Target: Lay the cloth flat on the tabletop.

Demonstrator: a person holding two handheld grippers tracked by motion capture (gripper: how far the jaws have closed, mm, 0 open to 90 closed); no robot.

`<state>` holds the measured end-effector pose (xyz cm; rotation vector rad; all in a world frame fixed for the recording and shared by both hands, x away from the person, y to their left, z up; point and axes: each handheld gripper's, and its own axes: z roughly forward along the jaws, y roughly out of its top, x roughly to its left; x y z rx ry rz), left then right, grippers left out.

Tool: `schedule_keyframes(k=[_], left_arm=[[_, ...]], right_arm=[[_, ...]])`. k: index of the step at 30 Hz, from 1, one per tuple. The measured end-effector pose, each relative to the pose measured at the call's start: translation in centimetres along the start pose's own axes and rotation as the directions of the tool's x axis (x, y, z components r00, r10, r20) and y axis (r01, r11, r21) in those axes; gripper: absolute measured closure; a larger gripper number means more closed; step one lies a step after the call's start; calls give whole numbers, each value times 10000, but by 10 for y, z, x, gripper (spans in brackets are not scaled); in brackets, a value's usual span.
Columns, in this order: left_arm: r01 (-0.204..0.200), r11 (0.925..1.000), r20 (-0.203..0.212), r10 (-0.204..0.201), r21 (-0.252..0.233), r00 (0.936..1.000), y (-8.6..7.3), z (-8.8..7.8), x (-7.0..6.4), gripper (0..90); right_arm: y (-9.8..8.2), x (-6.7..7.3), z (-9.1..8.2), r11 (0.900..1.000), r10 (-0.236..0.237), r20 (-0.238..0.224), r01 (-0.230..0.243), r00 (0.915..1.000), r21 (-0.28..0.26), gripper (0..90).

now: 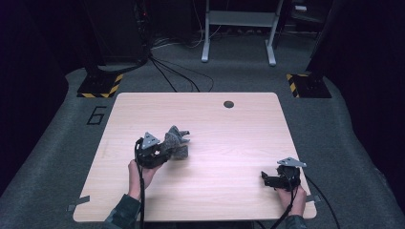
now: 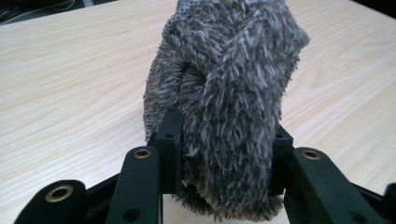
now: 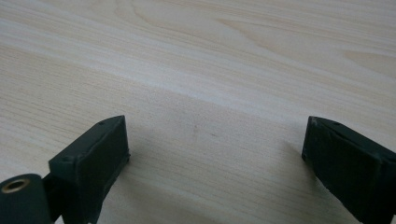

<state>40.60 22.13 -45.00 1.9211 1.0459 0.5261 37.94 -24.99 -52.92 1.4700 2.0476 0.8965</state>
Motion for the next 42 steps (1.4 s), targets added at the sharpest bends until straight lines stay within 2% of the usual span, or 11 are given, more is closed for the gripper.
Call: schedule_keyframes(k=[10, 16, 20, 21, 25, 29, 30, 31, 35, 40, 42], left_arm=[[-475, 9988, 573, 482, -123, 9972, 7, 3, -26, 605], [-740, 9973, 1127, 738, -29, 9909, 3, 10, -45, 602], [-874, 9957, 1560, 815, 313, 9844, -3, 19, -57, 594], [-949, 9934, 1818, 819, 640, 9799, -8, 25, -61, 588], [-1061, 9897, 2114, 837, 965, 9738, -14, 33, -64, 544], [-1302, 9818, 2526, 921, 1386, 9632, -26, 45, -67, 519], [-1331, 9809, 2497, 947, 1418, 9637, -28, 48, -68, 515], [-1417, 9784, 2683, 975, 1504, 9584, -30, 51, -69, 510], [-1738, 9703, 2957, 1186, 1680, 9479, -32, 58, -75, 470], [-1704, 9737, 2694, 1253, 1510, 9548, -29, 51, -74, 268], [-1600, 9779, 2464, 1233, 1348, 9613, -26, 40, -72, 235]], right_arm=[[0, 0, 0, 10000, -14, -10, 14, 10000, 3, 65], [0, 0, 0, 10000, -12, -21, 12, 10000, 0, 68], [0, 0, 0, 10000, -17, -18, 17, 10000, -5, 69], [0, 0, 0, 10000, -20, -23, 20, 10000, -5, 69], [0, 0, 0, 10000, -24, -34, 24, 10000, -7, 72], [0, 0, 0, 10000, -35, -43, 35, 10000, -13, 74], [0, 0, 0, 10000, -34, -44, 34, 10000, -14, 74], [0, 0, 0, 10000, -36, -43, 36, 10000, -14, 74], [0, -1, -1, 9999, -125, -67, 125, 9999, 0, 89], [1, -2, -2, 9999, -78, -109, 79, 9999, 120, 93], [4, 4, -3, 9995, 302, -582, -295, 9978, 121, 102]])
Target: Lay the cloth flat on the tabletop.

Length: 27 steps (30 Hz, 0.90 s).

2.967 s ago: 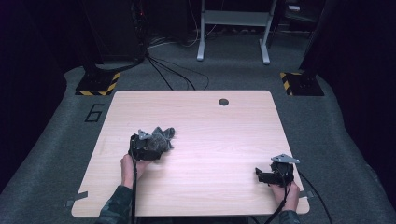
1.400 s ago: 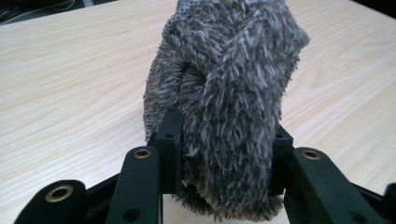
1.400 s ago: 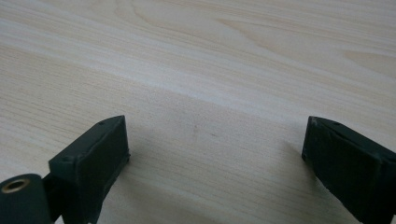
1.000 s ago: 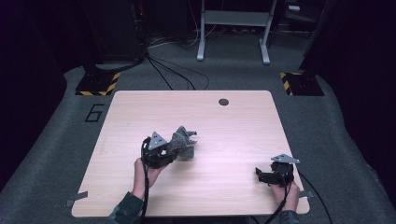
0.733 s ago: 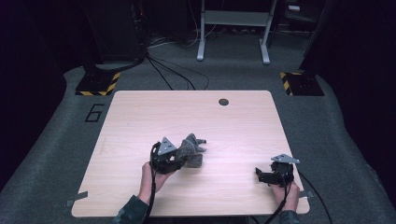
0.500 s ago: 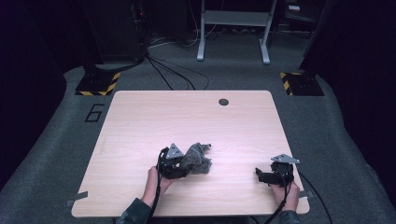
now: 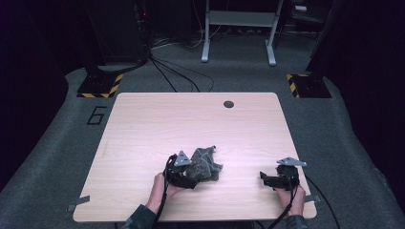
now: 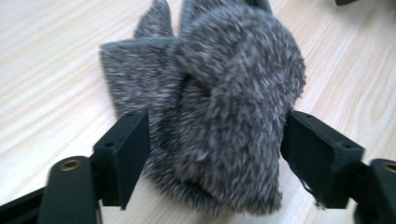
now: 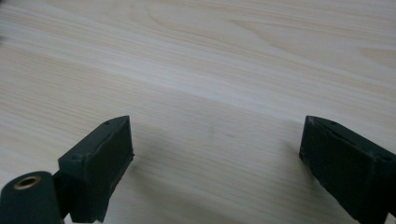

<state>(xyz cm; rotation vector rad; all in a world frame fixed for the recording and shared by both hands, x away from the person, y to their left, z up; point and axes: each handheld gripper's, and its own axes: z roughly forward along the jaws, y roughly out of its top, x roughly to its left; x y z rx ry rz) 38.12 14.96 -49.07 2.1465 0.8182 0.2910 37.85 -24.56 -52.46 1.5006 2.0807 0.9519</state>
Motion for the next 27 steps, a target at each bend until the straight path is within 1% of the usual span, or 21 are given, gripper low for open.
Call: schedule_keyframes(k=[1, 2, 3, 5, 6, 8, 10, 11, 13, 14, 15, 16, 17, 18, 19, 20, 21, 23, 24, 26, 27], left_arm=[[47, 9999, -62, -48, -100, 10000, 0, -4, 0, 222], [-45, 9999, -146, 43, -120, 9999, 1, -8, 0, 221], [48, 9998, -160, -51, -208, 9999, 2, -11, -1, 223], [-13, 9996, -227, 7, -278, 9997, 5, -17, -3, 224], [11, 9991, -283, -23, -421, 9996, 7, -19, -5, 224], [-20, 9982, -267, 5, -594, 9996, 10, -20, -9, 224], [-100, 9976, -292, 80, -678, 9995, 12, -20, -12, 228], [-98, 9977, -338, 76, -672, 9994, 13, -19, -15, 246], [-85, 9978, -347, 63, -664, 9994, 14, -16, -18, 336], [-79, 9975, -328, 56, -707, 9994, 13, -14, -19, 348], [-79, 9975, -328, 56, -707, 9994, 13, -14, -19, 381], [-110, 9978, -313, 90, -660, 9995, 14, -14, -20, 381], [-71, 9972, -243, 53, -744, 9997, 13, -13, -20, 454], [-33, 9972, -103, 25, -746, 9999, 12, -12, -21, 500], [-77, 9975, -65, 73, -708, 10000, 12, -12, -21, 531], [-115, 9974, -94, 108, -711, 9999, 12, -12, -22, 565], [-134, 9972, -119, 126, -740, 9999, 11, -12, -22, 605], [-159, 9973, -137, 150, -722, 9998, 10, -12, -21, 667], [-122, 9973, -124, 113, -727, 9999, 9, -12, -20, 706], [-129, 9971, -137, 119, -746, 9998, 7, -12, -18, 755], [-73, 9969, -109, 64, -787, 9999, 5, -12, -17, 779]], right_arm=[[2, 5, -1, 10000, 48, -194, -49, 9998, -57, 110], [4, 11, -3, 9996, 125, -395, -135, 9991, -229, 113], [8, 18, -5, 9992, 155, -696, -180, 9975, -347, 117], [18, 34, -8, 9983, -166, -1067, 106, 9942, -572, 128], [24, 42, -10, 9977, -306, -1321, 222, 9908, -643, 130], [37, 58, -13, 9957, -496, -1884, 338, 9808, -860, 141], [50, 75, -15, 9933, -818, -2246, 609, 9710, -982, 144], [56, 83, -15, 9915, -970, -2509, 716, 9631, -1086, 152], [66, 99, -15, 9896, -1192, -2907, 898, 9493, -1125, 181], [71, 107, -15, 9888, -1281, -3059, 976, 9434, -1130, 198], [71, 107, -15, 9888, -1281, -3059, 976, 9434, -1130, 198], [75, 114, -13, 9868, -1424, -3219, 1089, 9360, -1201, 238], [83, 130, -6, 9838, -1725, -3253, 1459, 9297, -1046, 306], [84, 135, -3, 9825, -1809, -3254, 1553, 9281, -1032, 357], [86, 142, 0, 9816, -1877, -3226, 1656, 9277, -948, 392], [88, 147, 4, 9796, -1996, -3251, 1810, 9244, -871, 412], [89, 151, 7, 9789, -2038, -3309, 1877, 9214, -805, 475], [90, 158, 14, 9761, -2171, -3373, 2064, 9160, -676, 553], [90, 161, 16, 9748, -2224, -3328, 2147, 9164, -602, 620], [90, 164, 18, 9719, -2344, -3329, 2278, 9134, -594, 714], [90, 165, 17, 9715, -2362, -3259, 2295, 9154, -595, 758]])
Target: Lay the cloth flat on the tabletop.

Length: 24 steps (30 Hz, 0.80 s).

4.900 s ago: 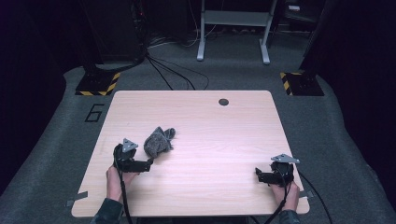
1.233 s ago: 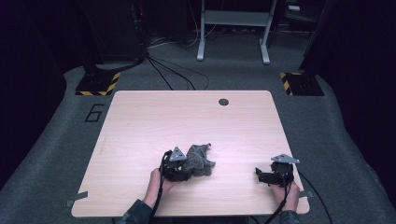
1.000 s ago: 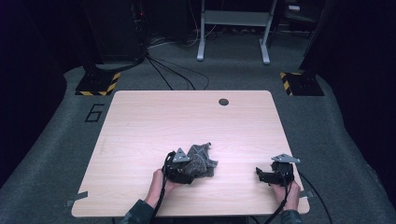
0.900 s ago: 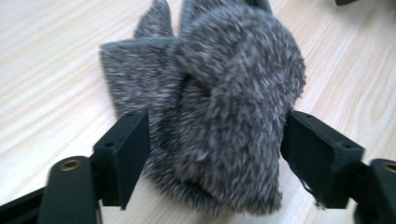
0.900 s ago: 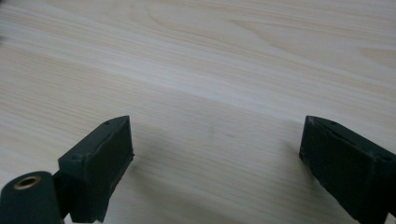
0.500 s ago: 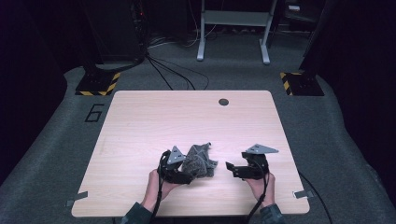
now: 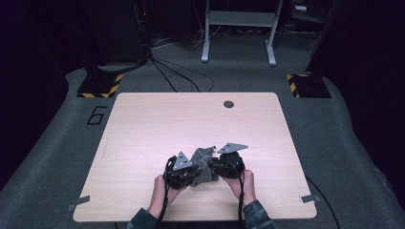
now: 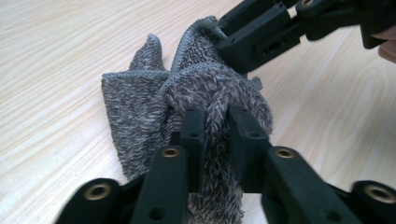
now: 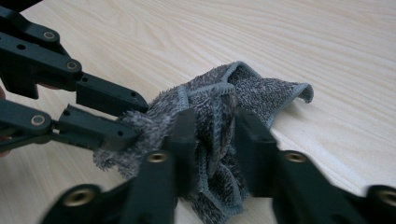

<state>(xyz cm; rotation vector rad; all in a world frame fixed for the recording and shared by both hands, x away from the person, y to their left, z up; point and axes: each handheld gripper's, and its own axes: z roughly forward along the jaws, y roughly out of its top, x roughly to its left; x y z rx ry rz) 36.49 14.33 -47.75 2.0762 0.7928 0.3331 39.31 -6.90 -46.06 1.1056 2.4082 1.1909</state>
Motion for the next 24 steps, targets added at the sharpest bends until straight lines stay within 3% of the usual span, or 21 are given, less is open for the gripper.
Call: schedule_keyframes(k=[5, 12, 19, 24], left_arm=[[116, 9998, -26, -116, -172, 9999, -5, -4, 3, 831], [424, 9981, 2, -425, -441, 9991, -10, -15, 9, 833], [970, 9920, -158, -986, -808, 9950, -22, -28, 19, 844], [1066, 9896, -210, -1090, -961, 9938, -25, -34, 24, 846]], right_arm=[[0, 0, -3, 10000, -56, 156, 57, 9999, -30, 873], [0, 0, -7, 9997, -167, 335, 173, 9993, -175, 884], [-2, -4, -15, 9996, -130, 428, 140, 9990, -228, 885], [-2, -3, -18, 9995, -200, 578, 214, 9981, -246, 888]])
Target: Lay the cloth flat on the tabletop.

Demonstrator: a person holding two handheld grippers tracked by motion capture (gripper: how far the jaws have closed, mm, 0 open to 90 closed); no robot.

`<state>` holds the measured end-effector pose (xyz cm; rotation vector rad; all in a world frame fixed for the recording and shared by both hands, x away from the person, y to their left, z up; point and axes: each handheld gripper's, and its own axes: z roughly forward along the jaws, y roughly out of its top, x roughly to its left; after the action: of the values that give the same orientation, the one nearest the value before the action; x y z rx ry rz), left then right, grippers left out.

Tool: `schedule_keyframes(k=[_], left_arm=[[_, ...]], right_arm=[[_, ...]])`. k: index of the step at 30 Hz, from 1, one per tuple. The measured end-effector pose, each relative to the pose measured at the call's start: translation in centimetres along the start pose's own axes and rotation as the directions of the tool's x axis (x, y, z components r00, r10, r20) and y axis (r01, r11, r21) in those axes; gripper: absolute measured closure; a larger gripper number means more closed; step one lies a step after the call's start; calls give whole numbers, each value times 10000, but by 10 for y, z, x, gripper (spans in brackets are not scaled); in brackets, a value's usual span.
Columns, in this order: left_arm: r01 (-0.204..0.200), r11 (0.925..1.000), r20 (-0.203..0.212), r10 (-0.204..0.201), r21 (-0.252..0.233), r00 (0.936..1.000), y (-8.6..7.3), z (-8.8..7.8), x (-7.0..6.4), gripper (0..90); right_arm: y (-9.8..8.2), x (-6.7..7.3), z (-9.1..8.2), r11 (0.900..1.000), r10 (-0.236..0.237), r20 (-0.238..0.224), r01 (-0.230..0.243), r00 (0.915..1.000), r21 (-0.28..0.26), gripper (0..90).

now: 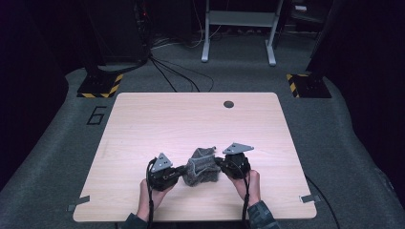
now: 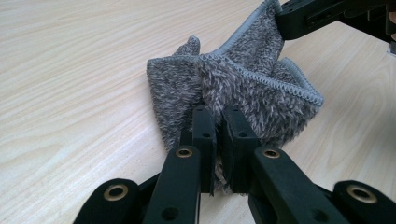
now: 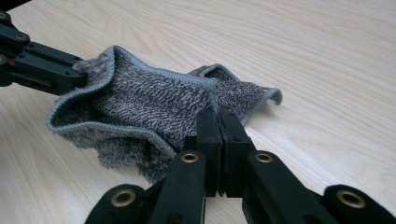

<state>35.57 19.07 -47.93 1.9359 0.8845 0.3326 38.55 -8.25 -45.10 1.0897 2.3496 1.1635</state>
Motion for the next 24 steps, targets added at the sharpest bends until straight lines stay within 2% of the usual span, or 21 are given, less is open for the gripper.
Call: schedule_keyframes(k=[5, 6, 8, 9, 12, 15, 18, 21, 24], left_arm=[[77, 10000, -41, -77, 41, 10000, 0, -2, 5, 816], [235, 9997, -88, -235, 40, 9997, 0, -2, 6, 784], [234, 9997, -174, -232, 116, 9996, 1, -4, 7, 683], [466, 9989, -274, -464, 52, 9985, 1, -4, 4, 614], [385, 9992, -452, -389, -91, 9982, 3, -9, -2, 460], [192, 9993, -701, -215, -328, 9973, 8, -15, -14, 371], [1, 9992, -843, -36, -411, 9964, 17, -16, -25, 327], [-11, 9990, -926, -31, -452, 9957, 20, -11, -28, 291], [5, 9998, -1024, -24, -191, 9947, 23, 0, -30, 270]], right_arm=[[3, 1, -6, 9997, -52, 112, 55, 9999, -231, 889], [4, 2, -8, 9997, -45, 169, 49, 9998, -254, 890], [7, 2, -11, 9994, 0, 202, 8, 9998, -360, 889], [8, 2, -11, 9990, 63, 215, -54, 9997, -439, 889], [13, 4, -12, 9986, 6, 267, 8, 9996, -528, 889], [16, 5, -9, 9987, -55, 368, 74, 9993, -505, 889], [18, 5, -5, 9991, 8, 420, 10, 9991, -433, 889], [20, 6, -1, 9991, 6, 446, 13, 9990, -417, 888], [21, 7, 3, 9992, 4, 473, 14, 9989, -396, 888]])
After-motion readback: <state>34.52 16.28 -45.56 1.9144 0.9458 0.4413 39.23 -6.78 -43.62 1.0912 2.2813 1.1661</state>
